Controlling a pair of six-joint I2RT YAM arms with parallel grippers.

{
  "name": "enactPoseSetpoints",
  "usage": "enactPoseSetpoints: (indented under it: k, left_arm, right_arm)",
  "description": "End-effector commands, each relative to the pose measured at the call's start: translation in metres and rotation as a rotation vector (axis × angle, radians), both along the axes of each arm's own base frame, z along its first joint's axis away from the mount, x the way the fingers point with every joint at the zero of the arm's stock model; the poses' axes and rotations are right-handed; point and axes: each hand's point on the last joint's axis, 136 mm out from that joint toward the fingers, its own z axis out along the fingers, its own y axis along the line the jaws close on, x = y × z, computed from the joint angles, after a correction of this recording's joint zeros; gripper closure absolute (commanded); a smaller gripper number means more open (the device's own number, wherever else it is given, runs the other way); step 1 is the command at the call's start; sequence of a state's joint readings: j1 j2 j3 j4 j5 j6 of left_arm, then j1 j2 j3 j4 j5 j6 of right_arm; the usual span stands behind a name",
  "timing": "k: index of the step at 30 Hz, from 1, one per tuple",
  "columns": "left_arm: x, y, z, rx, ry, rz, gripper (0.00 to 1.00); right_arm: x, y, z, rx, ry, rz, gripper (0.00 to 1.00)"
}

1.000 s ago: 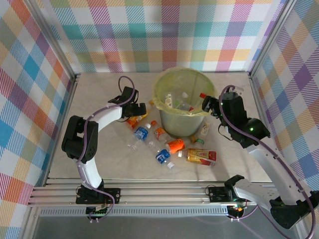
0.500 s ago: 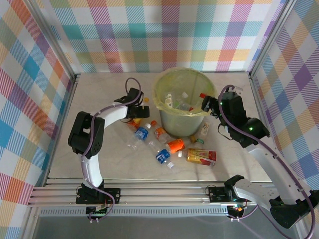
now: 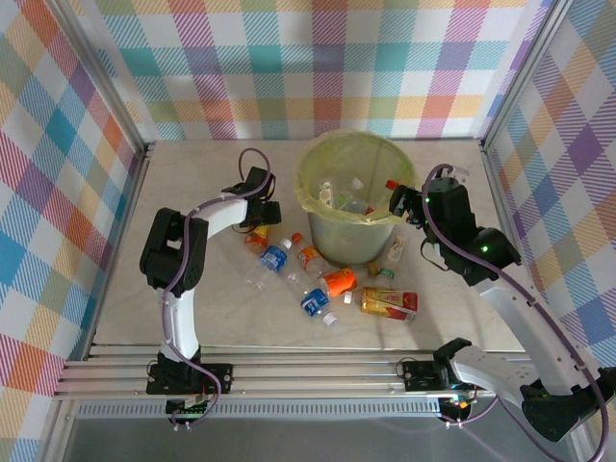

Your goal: Put the plastic bottles in the bin

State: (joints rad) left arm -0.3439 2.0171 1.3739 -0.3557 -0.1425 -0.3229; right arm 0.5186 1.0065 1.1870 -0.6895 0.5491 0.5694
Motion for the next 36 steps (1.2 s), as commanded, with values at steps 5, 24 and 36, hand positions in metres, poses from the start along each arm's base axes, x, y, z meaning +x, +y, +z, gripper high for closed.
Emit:
enactPoseSetpoints:
  k: [5, 24, 36]
  left_arm:
    - [0.016, 0.018, 0.020, 0.017, -0.076, 0.048, 0.40]
    - [0.004, 0.019, 0.257, -0.106, -0.673, -0.030, 0.45]
    - [-0.042, -0.056, 0.394, -0.308, -1.036, -0.327, 0.44]
  right_arm:
    - [-0.002, -0.001, 0.003, 0.020, -0.019, -0.004, 0.00]
    - [-0.007, 0.002, 0.010, 0.047, -0.059, 0.027, 0.00]
    - [-0.011, -0.001, 0.009, 0.064, -0.073, 0.023, 0.00]
